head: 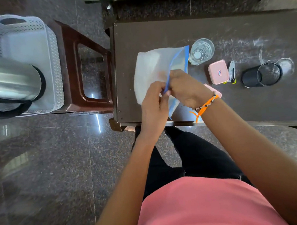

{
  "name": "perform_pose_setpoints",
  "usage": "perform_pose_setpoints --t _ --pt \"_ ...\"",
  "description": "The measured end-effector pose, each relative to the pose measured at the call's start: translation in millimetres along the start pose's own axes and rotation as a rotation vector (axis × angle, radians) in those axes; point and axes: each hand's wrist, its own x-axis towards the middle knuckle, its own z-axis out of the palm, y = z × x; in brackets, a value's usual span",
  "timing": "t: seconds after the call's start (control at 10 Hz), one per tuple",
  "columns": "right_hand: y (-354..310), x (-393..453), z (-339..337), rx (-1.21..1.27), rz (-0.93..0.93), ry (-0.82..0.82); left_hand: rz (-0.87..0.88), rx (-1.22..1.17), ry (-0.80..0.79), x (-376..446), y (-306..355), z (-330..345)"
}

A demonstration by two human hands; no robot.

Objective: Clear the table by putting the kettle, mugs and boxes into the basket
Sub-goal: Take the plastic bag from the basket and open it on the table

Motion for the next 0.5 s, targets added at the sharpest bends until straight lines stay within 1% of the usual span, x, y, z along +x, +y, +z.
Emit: perform_pose_setpoints --t 0.1,0.2,0.3,0.4,0.5 --pt "6 4 -9 -0.053 0.025 0.054 0.050 -0.022 -0.038 -10 2 5" --pt "18 -3 -29 -0.042 0.119 0.041 0.118 -0.053 -0.139 -15 10 4" --pt "22 -10 -35 0.060 0.095 -0.004 0.232 -0.164 -0.096 -14 20 -5" --pt "21 -16 -41 0.122 -0.006 -0.177 0.271 -0.264 0.214 0 18 -21" --pt "22 -18 -38 0.169 0.012 -0.280 -0.134 -0.485 0.192 38 9 -26"
